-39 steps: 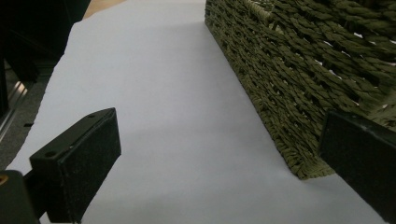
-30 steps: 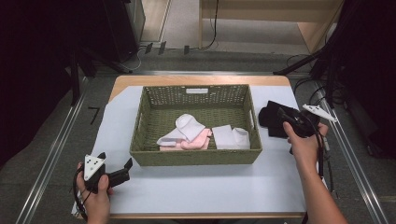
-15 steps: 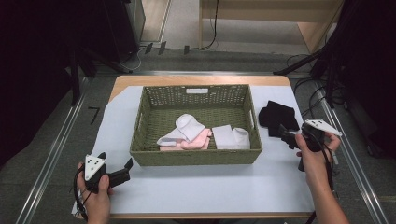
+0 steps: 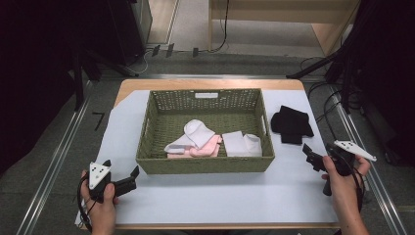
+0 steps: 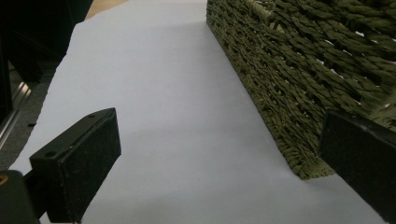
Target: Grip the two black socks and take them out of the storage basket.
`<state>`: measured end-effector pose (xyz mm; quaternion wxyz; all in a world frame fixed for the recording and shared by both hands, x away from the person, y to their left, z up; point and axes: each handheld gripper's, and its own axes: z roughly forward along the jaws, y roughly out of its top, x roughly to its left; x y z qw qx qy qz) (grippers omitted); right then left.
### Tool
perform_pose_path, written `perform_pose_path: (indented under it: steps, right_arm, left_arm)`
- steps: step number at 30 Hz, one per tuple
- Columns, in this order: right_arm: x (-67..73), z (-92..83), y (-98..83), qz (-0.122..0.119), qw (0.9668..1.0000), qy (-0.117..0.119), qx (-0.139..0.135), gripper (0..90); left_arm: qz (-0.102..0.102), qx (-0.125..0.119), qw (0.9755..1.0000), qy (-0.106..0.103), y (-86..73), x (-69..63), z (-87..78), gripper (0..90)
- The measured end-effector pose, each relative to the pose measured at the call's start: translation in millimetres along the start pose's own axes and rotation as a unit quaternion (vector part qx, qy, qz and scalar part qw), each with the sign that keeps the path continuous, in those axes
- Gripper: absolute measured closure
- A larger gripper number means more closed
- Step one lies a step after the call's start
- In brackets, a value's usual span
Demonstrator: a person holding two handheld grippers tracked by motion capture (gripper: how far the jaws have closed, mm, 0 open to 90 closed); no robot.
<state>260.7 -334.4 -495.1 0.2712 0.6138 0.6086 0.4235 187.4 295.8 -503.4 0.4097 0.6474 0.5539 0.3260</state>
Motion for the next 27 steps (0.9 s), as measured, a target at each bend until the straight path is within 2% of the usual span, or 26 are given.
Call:
perform_pose_path:
  steps: [14, 16, 22, 27]
  right_arm:
    - [-14.6, -26.9, -34.5, 0.002, 0.9999, -0.008, 0.008, 14.1]
    - [-16.8, -31.4, -38.9, 0.009, 0.9999, -0.008, 0.009, 14.0]
    - [-23.6, -42.0, -49.8, 0.006, 0.9999, -0.01, 0.008, 14.1]
    - [-25.8, -43.5, -52.7, 0.016, 0.9998, 0.004, 0.006, 14.2]
  left_arm:
    - [0.001, 0.001, 1.0, 0.002, 0.1, -0.3, 0.2, 0.5]
    - [0.0, 0.001, 1.0, 0.002, 0.0, -0.2, 0.2, 0.5]
    - [0.001, 0.001, 1.0, 0.003, 0.2, -0.4, 0.5, 0.5]
    - [0.001, 0.003, 1.0, 0.003, 0.3, -0.2, 0.6, 0.5]
